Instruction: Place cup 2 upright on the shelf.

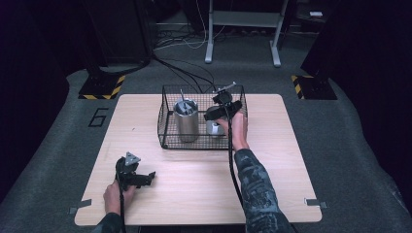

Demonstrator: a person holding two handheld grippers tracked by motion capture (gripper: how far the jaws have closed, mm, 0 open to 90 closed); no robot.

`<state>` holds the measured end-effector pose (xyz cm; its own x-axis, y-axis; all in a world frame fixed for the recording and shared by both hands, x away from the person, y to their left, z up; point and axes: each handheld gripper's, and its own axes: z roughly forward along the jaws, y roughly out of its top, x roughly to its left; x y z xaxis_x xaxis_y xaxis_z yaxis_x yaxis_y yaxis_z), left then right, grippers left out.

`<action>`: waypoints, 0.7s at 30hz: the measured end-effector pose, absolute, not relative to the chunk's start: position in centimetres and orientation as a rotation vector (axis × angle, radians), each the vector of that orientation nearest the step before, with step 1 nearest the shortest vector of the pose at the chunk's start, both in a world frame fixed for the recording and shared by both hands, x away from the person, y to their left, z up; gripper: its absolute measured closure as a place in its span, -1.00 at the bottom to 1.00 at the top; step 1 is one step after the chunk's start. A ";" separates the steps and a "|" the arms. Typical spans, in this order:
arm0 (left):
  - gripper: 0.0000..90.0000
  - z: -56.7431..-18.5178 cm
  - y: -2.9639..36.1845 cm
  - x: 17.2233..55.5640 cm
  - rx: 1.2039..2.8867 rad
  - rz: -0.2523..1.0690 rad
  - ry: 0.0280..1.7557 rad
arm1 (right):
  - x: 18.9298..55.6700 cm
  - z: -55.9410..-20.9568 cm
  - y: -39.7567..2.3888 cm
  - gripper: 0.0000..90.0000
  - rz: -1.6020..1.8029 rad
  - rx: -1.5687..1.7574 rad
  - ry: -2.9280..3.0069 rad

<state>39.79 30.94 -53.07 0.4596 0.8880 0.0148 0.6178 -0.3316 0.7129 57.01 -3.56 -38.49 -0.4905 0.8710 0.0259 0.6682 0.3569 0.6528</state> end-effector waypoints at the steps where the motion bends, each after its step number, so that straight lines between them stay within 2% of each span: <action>1: -0.99 -53.0 31.0 39.8 2.077 0.538 1.245 | 56.7 -38.2 -3.7 -1.00 0.878 1.341 2.310; 11: -0.99 -53.1 30.8 39.8 2.052 0.534 1.269 | 52.1 -35.5 -4.5 -1.00 0.994 1.253 2.354; 21: -0.99 -53.1 30.8 39.8 2.055 0.532 1.266 | 47.7 -35.6 -5.8 -1.00 1.056 1.201 2.364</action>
<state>39.78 30.81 -53.08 0.4491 0.8935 0.0015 0.6260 -0.3159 0.7129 47.73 -5.82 -35.63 -0.6120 0.7878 0.0701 0.5778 0.3849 0.7197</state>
